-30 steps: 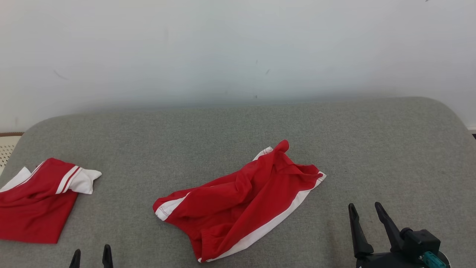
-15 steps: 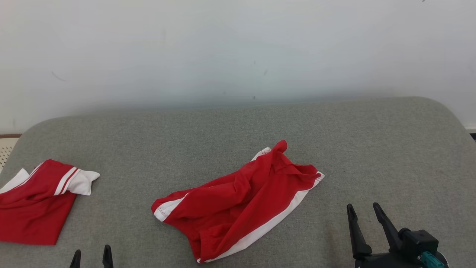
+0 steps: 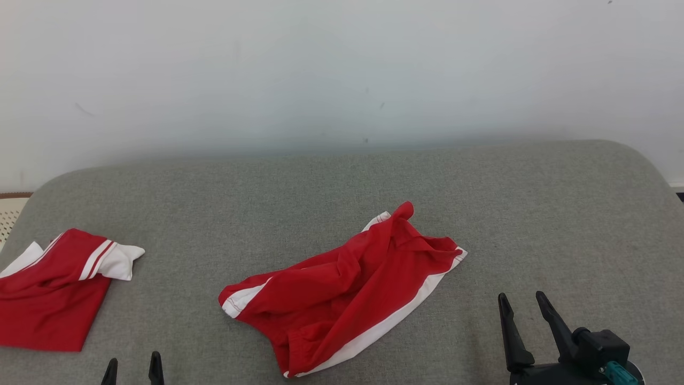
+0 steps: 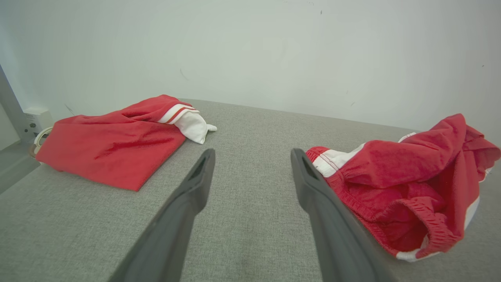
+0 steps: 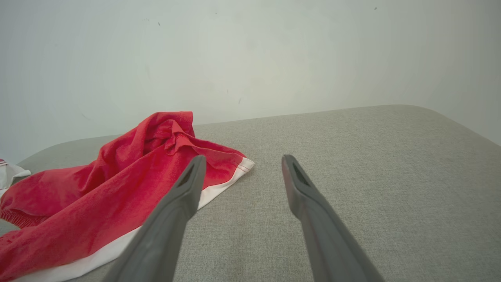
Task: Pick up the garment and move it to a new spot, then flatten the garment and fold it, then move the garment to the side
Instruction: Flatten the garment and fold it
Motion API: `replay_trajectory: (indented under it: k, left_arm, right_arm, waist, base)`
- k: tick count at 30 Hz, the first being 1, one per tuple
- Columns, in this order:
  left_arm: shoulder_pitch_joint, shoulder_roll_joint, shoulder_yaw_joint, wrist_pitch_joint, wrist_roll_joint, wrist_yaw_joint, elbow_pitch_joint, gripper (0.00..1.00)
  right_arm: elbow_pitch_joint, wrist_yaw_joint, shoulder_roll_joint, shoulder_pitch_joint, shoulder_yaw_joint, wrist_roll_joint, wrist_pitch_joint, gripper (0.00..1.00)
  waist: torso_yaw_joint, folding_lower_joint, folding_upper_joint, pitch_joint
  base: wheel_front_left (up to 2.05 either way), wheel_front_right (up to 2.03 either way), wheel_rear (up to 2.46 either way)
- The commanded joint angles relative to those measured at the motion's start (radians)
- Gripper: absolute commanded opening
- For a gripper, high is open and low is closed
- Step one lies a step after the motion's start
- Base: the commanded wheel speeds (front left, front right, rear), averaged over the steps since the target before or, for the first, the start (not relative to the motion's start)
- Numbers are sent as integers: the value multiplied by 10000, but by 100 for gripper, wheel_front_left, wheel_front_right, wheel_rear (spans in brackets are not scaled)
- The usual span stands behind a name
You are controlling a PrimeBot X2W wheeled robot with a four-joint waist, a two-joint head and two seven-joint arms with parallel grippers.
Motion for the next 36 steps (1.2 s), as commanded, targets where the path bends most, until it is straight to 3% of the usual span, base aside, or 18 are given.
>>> replay_trajectory:
  k: [1,36]
  left_arm:
    - [34,3,3,-24,27,-17,-2,100]
    - [-56,1,-137,-24,-89,-128,153,100]
  right_arm:
    - [1,5,-46,-22,34,29,-27,100]
    - [102,5,-92,-109,30,65,-27,100]
  waist:
    - [0,0,0,1]
    - [68,0,0,-23]
  base:
    - [0,0,0]
    - [0,0,0]
